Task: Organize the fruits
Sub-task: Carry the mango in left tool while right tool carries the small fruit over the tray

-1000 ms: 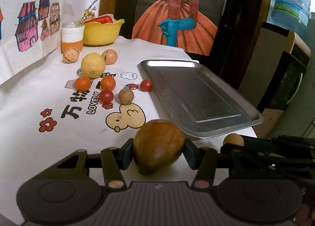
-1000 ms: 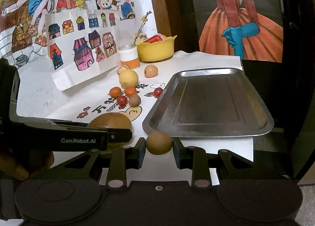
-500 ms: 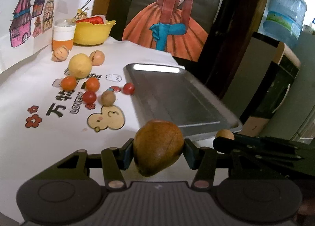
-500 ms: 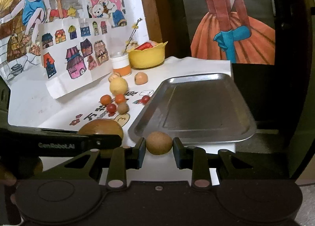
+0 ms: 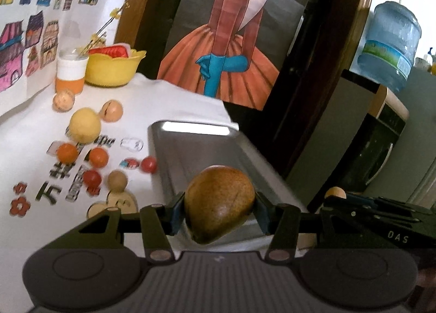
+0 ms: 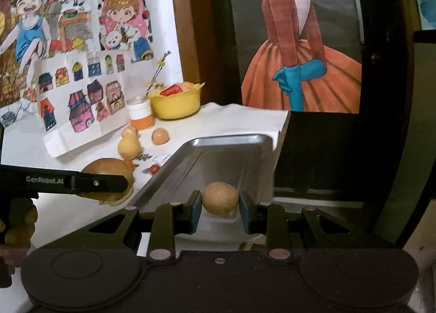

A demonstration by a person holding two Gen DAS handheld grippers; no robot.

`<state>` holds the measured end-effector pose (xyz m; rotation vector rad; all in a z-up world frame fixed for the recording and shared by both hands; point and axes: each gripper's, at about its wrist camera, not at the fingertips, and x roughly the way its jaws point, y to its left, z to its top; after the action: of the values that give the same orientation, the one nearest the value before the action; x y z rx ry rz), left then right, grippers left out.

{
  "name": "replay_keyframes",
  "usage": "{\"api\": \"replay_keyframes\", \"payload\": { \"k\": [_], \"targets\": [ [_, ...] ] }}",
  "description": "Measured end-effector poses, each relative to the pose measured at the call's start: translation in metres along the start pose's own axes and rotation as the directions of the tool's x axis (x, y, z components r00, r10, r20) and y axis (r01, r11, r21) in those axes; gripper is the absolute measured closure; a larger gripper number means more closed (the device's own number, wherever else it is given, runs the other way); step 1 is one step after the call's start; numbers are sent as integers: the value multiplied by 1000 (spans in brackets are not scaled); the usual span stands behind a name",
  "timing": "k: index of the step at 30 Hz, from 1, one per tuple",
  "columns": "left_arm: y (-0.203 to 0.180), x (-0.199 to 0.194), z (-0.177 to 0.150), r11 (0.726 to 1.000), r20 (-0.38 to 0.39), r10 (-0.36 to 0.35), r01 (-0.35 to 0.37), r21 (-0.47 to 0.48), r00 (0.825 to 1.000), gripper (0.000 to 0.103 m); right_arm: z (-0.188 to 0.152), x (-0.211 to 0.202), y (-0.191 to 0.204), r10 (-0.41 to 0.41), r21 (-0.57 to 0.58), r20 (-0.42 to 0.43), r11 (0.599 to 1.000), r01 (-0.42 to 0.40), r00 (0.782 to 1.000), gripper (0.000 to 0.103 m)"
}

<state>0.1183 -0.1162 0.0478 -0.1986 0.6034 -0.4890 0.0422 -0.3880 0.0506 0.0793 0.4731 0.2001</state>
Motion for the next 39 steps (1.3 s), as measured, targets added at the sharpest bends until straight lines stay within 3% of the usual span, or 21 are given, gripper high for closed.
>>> {"api": "replay_keyframes", "payload": {
  "k": [14,21,32,39],
  "targets": [
    [-8,31,62,1000,74,20,-21,4,997,46,80,38,-24,161,-53,77,986,-158,984,71],
    [8,72,85,999,65,33,-33,-1,997,46,112,92,-17,163,-110,61,982,-156,985,71],
    [48,146,97,998,-3,62,-62,-22,998,46,115,193,-25,133,-97,-50,986,-137,990,71],
    [67,178,96,996,-51,69,-71,-49,996,46,105,234,-33,121,-84,-110,988,-131,987,71]
  ]
}}
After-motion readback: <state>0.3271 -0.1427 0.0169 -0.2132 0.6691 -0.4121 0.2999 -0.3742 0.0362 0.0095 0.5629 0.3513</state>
